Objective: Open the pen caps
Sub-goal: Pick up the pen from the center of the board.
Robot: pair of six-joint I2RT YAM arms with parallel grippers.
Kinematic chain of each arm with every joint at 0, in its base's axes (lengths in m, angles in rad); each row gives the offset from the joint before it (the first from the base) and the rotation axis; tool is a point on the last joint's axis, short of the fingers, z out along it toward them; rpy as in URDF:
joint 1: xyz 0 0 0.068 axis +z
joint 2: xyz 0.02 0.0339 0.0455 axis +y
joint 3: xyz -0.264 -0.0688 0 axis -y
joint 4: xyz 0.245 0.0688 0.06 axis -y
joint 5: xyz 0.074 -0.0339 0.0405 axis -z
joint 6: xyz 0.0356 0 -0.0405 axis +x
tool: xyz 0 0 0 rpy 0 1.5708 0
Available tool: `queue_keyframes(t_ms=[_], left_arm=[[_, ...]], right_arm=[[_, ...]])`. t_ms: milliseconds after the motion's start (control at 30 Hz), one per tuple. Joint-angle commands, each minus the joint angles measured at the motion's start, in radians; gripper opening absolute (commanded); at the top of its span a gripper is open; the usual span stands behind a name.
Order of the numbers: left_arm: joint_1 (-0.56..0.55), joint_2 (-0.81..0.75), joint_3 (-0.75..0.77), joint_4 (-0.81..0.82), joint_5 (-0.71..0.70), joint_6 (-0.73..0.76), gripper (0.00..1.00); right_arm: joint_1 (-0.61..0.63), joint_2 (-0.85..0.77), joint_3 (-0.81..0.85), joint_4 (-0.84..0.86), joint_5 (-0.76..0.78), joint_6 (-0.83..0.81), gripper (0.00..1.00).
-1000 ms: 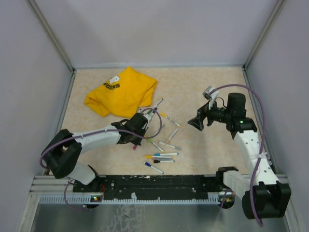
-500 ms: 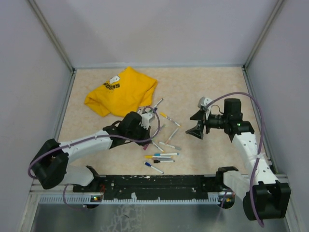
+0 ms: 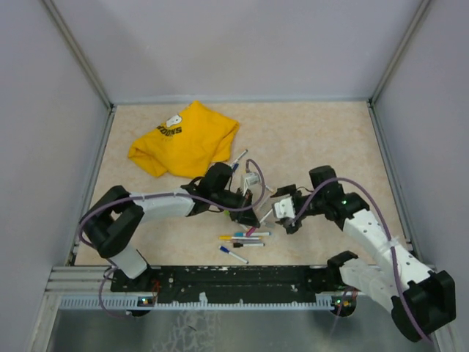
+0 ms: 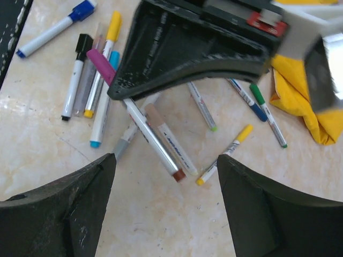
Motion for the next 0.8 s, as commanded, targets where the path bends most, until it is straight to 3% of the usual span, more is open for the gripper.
queue_keyframes(t_ms=[0,333,400,500,567,767], left_arm=[[-0.026,0.056,0.072,0.051,0.111,-0.003,0.0],[-0.039,0.118,0.12,0.047,0.126,-0.003,0.0],[-0.04,0.123,0.128,0.043,0.12,-0.003,0.0],[-0.039,0.125,0.132,0.039,0.107,-0.004,0.0],[-0.039,0.125,0.134,0.031,0.096,0.0,0.04],[-0.039,0.06,0.094,0.048,0.022,-0.02,0.32]], right_arm=[[0.138,-0.04,-0.057,0.125,0.236,-0.14,0.77],[0.313,-0.045,-0.167,0.253,0.493,-0.2,0.53],[0.339,-0.043,-0.181,0.268,0.528,-0.213,0.41],[0.355,-0.049,-0.192,0.281,0.54,-0.216,0.13],[0.361,-0.057,-0.197,0.283,0.537,-0.215,0.0],[0.363,-0.081,-0.196,0.267,0.509,-0.166,0.0]])
